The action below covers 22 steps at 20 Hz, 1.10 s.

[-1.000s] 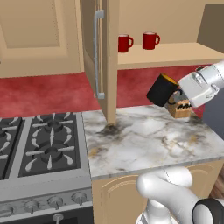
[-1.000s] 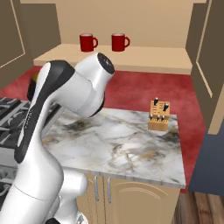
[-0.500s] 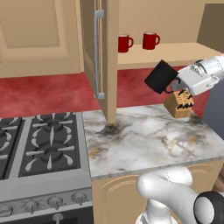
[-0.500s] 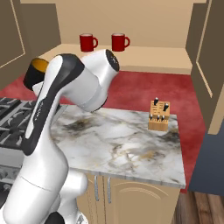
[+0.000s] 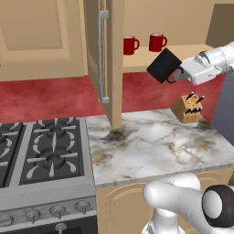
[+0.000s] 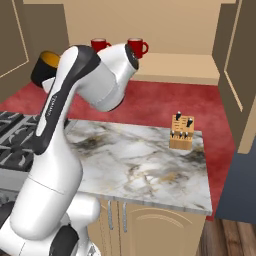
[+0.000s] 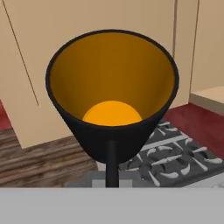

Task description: Pick the mug on the counter and place it in the cabinet with the handle facing the right, like the mugs already inside.

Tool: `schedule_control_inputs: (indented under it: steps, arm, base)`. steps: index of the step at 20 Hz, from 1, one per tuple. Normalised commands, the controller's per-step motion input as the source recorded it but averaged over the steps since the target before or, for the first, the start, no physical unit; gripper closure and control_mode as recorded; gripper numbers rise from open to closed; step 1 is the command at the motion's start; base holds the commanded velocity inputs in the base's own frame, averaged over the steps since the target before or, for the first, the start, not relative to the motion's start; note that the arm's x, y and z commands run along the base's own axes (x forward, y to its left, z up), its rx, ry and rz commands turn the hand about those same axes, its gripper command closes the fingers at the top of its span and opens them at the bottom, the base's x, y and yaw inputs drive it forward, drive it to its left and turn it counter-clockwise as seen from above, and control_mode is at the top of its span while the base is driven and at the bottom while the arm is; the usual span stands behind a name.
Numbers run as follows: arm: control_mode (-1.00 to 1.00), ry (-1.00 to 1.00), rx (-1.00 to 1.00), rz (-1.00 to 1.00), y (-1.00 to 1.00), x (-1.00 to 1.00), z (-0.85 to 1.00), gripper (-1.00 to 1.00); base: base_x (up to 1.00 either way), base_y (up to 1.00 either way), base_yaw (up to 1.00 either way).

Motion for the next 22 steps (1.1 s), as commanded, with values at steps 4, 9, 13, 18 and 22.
schedule_control_inputs:
  steps: [4, 9, 13, 18, 22]
  arm:
    - [-1.0, -0.11, -0.01, 0.02, 0.0, 0.54, 0.0, 1.0]
    - [-1.0, -0.01, 0.0, 0.0, -0.01, 0.5, 0.14, 1.0]
    - [-1.0, 0.0, 0.02, 0.01, -0.04, 0.47, 0.14, 1.0]
    - [-1.0, 0.02, 0.01, 0.03, -0.01, 0.43, 0.02, 1.0]
    - [-1.0, 0.0, 0.0, 0.04, -0.01, 0.38, 0.0, 1.0]
  base:
    - [0.0, 0.0, 0.0]
    - [0.0, 0.0, 0.0]
    - [0.0, 0.0, 0.0]
    - [0.0, 0.0, 0.0]
    - [0.0, 0.0, 0.0]
